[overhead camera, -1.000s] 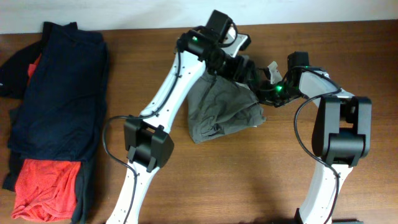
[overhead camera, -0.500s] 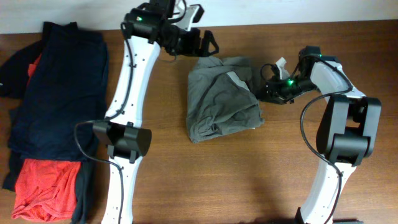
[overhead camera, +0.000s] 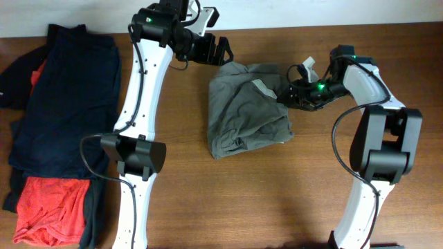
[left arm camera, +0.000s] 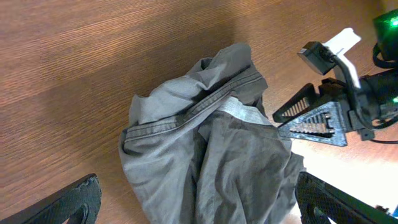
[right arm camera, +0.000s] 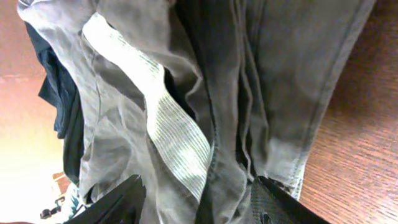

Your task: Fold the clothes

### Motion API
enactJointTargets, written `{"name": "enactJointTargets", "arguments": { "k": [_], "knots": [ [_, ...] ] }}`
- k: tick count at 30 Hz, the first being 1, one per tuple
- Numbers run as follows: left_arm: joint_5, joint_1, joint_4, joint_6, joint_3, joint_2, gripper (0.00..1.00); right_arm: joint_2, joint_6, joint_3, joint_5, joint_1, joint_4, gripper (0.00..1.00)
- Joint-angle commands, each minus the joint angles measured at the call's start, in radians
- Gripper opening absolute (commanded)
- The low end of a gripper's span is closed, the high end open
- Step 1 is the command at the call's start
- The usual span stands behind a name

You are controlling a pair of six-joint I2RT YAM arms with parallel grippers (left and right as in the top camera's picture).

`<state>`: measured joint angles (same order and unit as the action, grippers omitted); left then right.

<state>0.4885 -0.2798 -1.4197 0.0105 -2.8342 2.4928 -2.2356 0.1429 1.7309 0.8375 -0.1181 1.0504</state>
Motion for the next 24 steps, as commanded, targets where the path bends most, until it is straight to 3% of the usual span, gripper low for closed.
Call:
{"name": "enactJointTargets", "arguments": {
  "k": [1, 7, 12, 24],
  "knots": [
    [-0.042, 0.003, -0.004, -0.031, -0.017, -0.032, 0.99, 0.032, 0.034, 0.076, 0.005, 0.006, 0.034, 0.6],
    [-0.079, 0.015, 0.003, -0.034, -0.017, -0.032, 0.99, 0.032, 0.089, 0.245, -0.271, 0.079, 0.128, 0.63],
    [-0.08, 0.082, 0.005, -0.034, -0.017, -0.032, 0.99, 0.03, 0.081, 0.268, -0.434, 0.196, 0.055, 0.63],
    [-0.111, 0.207, -0.056, -0.034, -0.016, -0.032, 0.99, 0.006, -0.308, 0.267, -0.761, 0.386, -0.116, 0.62]
  ]
}}
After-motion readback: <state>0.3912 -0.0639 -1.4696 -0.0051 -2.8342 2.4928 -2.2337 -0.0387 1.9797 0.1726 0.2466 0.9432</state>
